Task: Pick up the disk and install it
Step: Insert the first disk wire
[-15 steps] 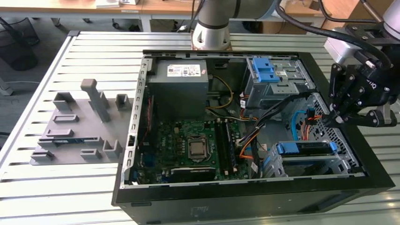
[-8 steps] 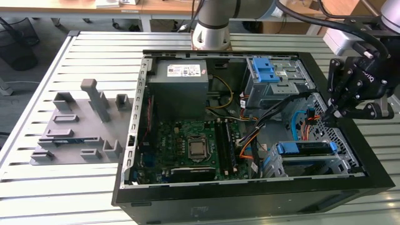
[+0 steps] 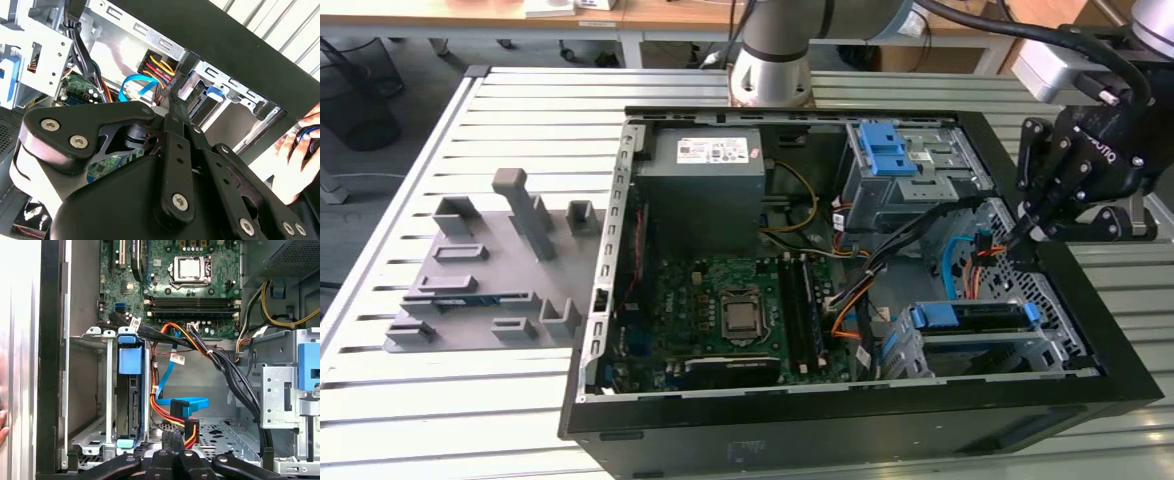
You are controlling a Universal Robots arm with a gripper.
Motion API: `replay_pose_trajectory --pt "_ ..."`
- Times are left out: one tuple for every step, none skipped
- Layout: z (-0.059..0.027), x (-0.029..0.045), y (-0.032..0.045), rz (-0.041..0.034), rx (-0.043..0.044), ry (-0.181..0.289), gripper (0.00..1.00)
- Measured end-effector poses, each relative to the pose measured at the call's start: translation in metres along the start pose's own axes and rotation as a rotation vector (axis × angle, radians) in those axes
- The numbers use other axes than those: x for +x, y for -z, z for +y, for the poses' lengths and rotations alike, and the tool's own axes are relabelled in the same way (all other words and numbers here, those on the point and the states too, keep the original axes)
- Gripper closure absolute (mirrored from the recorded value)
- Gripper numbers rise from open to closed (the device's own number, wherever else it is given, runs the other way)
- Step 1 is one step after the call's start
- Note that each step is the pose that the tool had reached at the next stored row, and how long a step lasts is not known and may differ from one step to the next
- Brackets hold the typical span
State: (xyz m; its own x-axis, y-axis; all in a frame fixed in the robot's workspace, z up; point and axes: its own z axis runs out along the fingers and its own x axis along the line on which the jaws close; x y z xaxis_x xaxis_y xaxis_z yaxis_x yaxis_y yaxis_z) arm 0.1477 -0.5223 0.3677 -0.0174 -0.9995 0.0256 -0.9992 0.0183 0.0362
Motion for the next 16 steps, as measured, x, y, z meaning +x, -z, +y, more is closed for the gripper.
replay_pose_trajectory --pt "0.0000 0.0000 0.0000 -0.0001 0.0000 0.000 0.89" --pt "0.0000 0.0000 0.0000 0.0000 -0.0001 0.000 0.89" --pt "0.0000 0.0000 0.0000 0.0001 -0.0001 0.000 0.89" --pt "0.0000 0.0000 0.0001 0.0001 -0.0001 0.000 0.89" --pt "0.0000 -0.0001 0.0001 0.0001 -0.0001 0.000 0.89" --pt "-0.0001 -0.0004 0.0001 0.0005 -0.0003 0.000 0.89" --pt "-0.0002 -0.0016 0.0002 0.0036 -0.0003 0.000 0.83" --pt "-0.0001 -0.0033 0.0002 0.0081 -0.0002 0.000 0.83" --pt "-0.0001 -0.0049 0.0002 0.0103 -0.0002 0.000 0.76" --pt "-0.0001 -0.0067 0.0001 0.0136 -0.0002 -0.001 0.76" --pt "-0.0003 -0.0089 0.0002 0.0201 -0.0001 -0.001 0.76" --pt "-0.0004 -0.0105 0.0002 0.0241 -0.0001 -0.001 0.76" --pt "-0.0004 -0.0120 0.0001 0.0269 -0.0002 -0.001 0.76" --pt "-0.0005 -0.0134 0.0000 0.0295 -0.0004 -0.001 0.75" --pt "-0.0005 -0.0140 -0.0003 0.0312 -0.0003 -0.001 0.75" --pt "-0.0005 -0.0142 -0.0005 0.0321 -0.0003 -0.001 0.75"
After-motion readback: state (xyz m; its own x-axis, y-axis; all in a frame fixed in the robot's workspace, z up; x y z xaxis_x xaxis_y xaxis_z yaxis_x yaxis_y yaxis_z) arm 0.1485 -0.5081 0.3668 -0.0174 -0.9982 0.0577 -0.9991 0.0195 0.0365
